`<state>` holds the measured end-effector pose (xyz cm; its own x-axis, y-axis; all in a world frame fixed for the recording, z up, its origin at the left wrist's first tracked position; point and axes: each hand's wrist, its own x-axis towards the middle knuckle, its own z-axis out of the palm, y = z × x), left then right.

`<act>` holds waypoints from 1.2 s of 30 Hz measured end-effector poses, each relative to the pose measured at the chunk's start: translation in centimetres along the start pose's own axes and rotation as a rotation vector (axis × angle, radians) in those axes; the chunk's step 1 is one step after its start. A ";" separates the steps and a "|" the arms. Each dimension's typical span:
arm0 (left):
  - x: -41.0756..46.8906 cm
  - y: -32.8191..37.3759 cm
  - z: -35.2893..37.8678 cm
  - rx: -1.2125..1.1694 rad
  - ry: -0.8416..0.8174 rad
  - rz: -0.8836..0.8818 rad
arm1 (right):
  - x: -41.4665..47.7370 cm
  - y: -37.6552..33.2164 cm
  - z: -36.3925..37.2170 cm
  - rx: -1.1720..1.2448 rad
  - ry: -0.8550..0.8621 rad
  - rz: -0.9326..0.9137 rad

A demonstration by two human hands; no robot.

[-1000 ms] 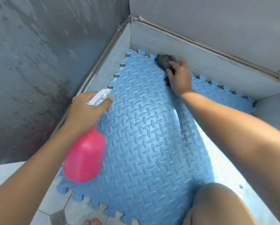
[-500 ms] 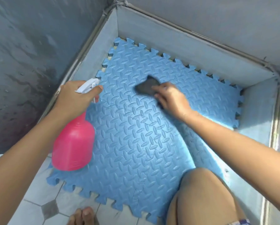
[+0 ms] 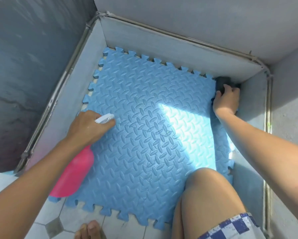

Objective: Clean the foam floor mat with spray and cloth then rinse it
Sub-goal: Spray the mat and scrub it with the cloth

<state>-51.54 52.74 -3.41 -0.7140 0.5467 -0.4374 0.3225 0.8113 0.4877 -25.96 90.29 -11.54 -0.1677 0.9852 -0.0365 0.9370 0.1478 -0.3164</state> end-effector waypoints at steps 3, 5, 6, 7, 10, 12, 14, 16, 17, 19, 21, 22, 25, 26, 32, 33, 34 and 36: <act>-1.6 -1.6 -0.7 0.052 0.132 -0.037 | -0.9 -4.3 1.2 0.018 -0.068 -0.145; -2.4 -2.4 -1.5 0.009 0.177 -0.001 | -1.9 -7.7 2.4 0.024 -0.109 -0.244; -2.8 -2.8 -2.0 -0.016 0.191 0.017 | -2.6 -9.4 3.0 0.037 -0.124 -0.282; -3.3 -3.4 -2.5 -0.039 0.210 0.026 | -3.3 -11.3 3.6 0.056 -0.137 -0.308; -4.8 -5.6 -3.5 -0.123 0.312 -0.002 | -6.0 -17.0 5.1 0.113 -0.191 -0.388; -5.9 -6.6 -4.0 -0.133 0.375 0.008 | -9.0 -20.1 6.2 0.112 -0.246 -0.533; -6.8 -7.2 -4.3 -0.111 0.390 0.055 | -13.5 -22.0 7.2 0.109 -0.305 -0.737; -7.6 -7.5 -4.7 -0.079 0.395 0.112 | -19.2 -22.6 7.8 0.127 -0.388 -0.967; -7.9 -7.7 -4.8 -0.072 0.399 0.130 | -22.4 -22.3 7.7 0.143 -0.438 -1.095; -8.3 -8.0 -5.1 -0.094 0.408 0.142 | -28.5 -20.1 7.3 0.125 -0.582 -1.385; -8.5 -8.1 -5.2 -0.107 0.414 0.157 | -32.8 -16.5 6.0 0.057 -0.717 -1.671; -8.5 -8.2 -5.2 -0.111 0.418 0.170 | -33.6 -14.5 5.3 0.037 -0.758 -1.806; -8.6 -8.0 -5.2 -0.140 0.418 0.178 | -30.2 -12.0 3.8 -0.057 -0.816 -2.003; -8.7 -8.0 -5.2 -0.150 0.419 0.180 | -27.6 -12.2 3.6 -0.065 -0.773 -1.998; -9.8 -8.3 -5.4 -0.215 0.379 0.171 | -7.7 -13.7 2.6 -0.118 -0.233 -1.025; -10.4 -8.5 -5.6 -0.225 0.361 0.169 | -5.9 -13.1 2.7 -0.086 -0.174 -0.762; -11.2 -8.7 -5.7 -0.225 0.339 0.171 | -5.4 -12.7 3.1 -0.056 -0.128 -0.567; -12.7 -10.0 -6.0 -0.217 0.270 0.166 | -7.6 -13.1 4.0 -0.011 -0.109 -0.414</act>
<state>-49.45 36.43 1.76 -0.8105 0.5692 -0.1385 0.3288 0.6376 0.6966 -38.23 80.48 -10.90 -0.5612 0.8276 -0.0089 0.7870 0.5303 -0.3152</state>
